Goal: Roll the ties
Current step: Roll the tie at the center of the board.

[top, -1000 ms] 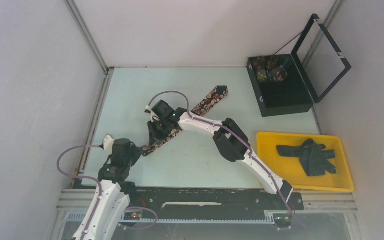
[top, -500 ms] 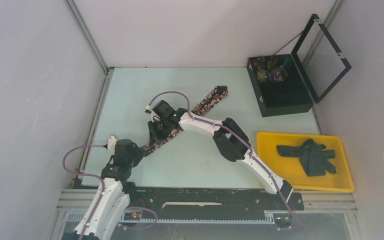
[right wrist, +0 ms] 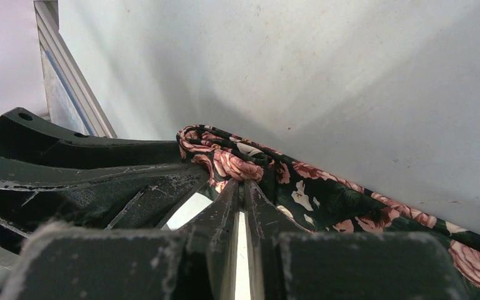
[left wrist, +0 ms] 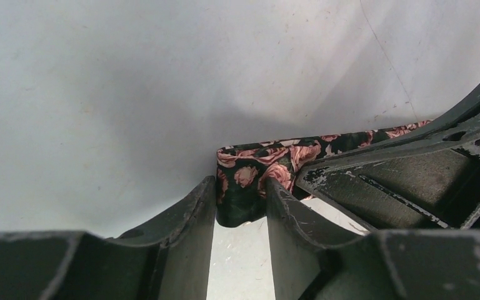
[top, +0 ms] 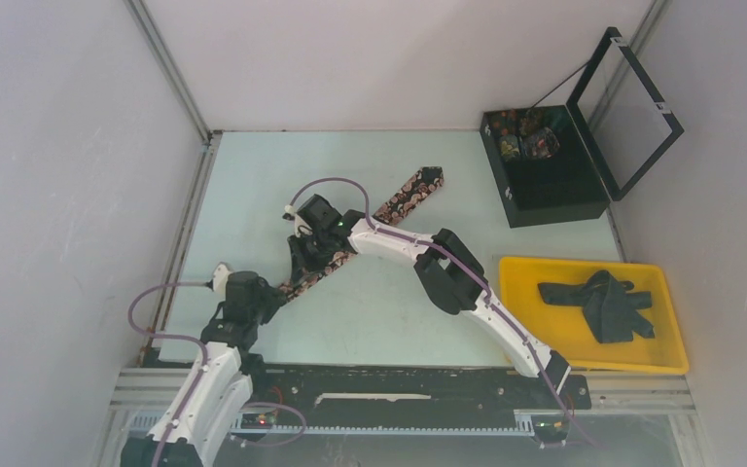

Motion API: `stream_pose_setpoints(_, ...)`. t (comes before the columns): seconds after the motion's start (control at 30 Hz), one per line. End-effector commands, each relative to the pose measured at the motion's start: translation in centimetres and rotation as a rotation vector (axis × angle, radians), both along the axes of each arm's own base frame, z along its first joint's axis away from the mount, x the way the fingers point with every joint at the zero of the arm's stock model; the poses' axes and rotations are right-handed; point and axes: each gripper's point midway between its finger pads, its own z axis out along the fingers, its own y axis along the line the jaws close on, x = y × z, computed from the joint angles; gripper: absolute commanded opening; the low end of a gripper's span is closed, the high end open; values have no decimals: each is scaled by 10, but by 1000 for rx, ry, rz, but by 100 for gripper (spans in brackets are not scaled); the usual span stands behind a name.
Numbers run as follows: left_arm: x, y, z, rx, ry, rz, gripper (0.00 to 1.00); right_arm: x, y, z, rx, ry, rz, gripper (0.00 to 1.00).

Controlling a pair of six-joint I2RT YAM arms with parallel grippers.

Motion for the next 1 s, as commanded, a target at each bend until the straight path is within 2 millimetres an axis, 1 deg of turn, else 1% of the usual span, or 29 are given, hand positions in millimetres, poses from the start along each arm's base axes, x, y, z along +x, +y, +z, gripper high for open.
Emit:
stream_pose_setpoints(0.0,2,-3,-5,-4,-3,-28,42,6,-7,-5,-25,-29,-7,10)
stream_pose_setpoints(0.1,4,-3,-8,-11,-5,-29,41,6,-7,-6,-26,-30,-8,10)
stream_pose_setpoints(0.23,6,-4,-8,-19,-6,-31,23,6,-8,-5,-30,-31,-8,10)
stream_pose_setpoints(0.37,7,-5,-5,-23,-13,-34,1,7,-8,-2,-32,-35,-8,10)
stream_pose_setpoints(0.5,6,-3,3,-20,-21,-25,0,6,-9,2,-38,-44,-11,10)
stream_pose_setpoints(0.63,5,-1,17,-18,-37,-9,0,3,-7,6,-42,-52,-15,10)
stream_pose_setpoints(0.87,5,4,46,3,-72,4,0,-7,5,11,-27,-50,-14,10)
stream_pose_setpoints(0.97,4,6,55,24,-71,0,0,-12,10,12,-22,-46,-12,10)
